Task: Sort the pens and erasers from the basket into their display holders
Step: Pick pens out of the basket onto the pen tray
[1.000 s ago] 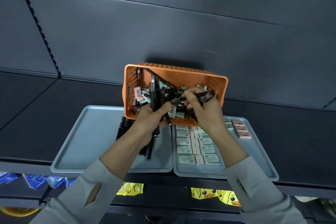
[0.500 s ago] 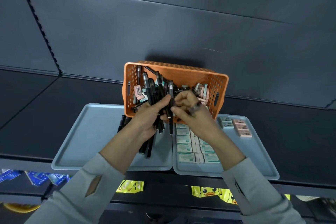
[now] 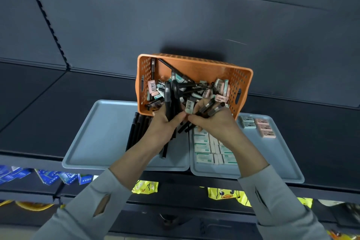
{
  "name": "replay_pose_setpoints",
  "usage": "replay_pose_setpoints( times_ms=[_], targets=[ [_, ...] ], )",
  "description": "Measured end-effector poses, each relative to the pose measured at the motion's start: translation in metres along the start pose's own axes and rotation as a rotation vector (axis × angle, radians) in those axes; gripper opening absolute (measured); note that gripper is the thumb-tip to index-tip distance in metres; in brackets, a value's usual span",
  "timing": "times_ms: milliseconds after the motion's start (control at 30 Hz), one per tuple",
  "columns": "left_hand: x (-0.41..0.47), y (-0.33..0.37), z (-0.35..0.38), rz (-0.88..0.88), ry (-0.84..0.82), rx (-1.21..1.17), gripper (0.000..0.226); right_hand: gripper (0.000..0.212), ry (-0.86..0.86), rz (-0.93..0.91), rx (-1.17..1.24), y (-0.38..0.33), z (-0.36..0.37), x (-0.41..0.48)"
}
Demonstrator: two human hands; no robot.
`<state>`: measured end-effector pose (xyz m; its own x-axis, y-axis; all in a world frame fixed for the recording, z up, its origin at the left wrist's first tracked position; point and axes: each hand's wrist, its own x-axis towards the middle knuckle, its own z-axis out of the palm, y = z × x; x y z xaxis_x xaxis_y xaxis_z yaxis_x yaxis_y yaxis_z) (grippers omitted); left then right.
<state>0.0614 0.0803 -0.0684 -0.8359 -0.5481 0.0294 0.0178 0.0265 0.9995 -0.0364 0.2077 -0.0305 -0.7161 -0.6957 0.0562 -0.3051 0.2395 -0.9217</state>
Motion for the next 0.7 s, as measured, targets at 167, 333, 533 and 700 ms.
replay_pose_setpoints(
  times_ms=[167,333,533,700],
  targets=[
    [-0.002,-0.011,0.001,0.104,-0.134,0.172,0.029,0.021,-0.109,0.043,-0.100,0.000,-0.003,-0.001],
    [-0.006,-0.013,-0.003,0.149,-0.264,0.254,0.043,0.033,-0.118,0.041,-0.101,0.004,0.000,0.000],
    [-0.011,-0.011,0.003,0.230,-0.237,0.236,0.039,0.027,-0.213,0.022,-0.279,-0.006,0.005,0.001],
    [-0.010,-0.010,0.001,0.235,-0.172,0.266,0.037,0.046,0.073,-0.276,-0.370,-0.030,0.001,-0.005]
  ],
)
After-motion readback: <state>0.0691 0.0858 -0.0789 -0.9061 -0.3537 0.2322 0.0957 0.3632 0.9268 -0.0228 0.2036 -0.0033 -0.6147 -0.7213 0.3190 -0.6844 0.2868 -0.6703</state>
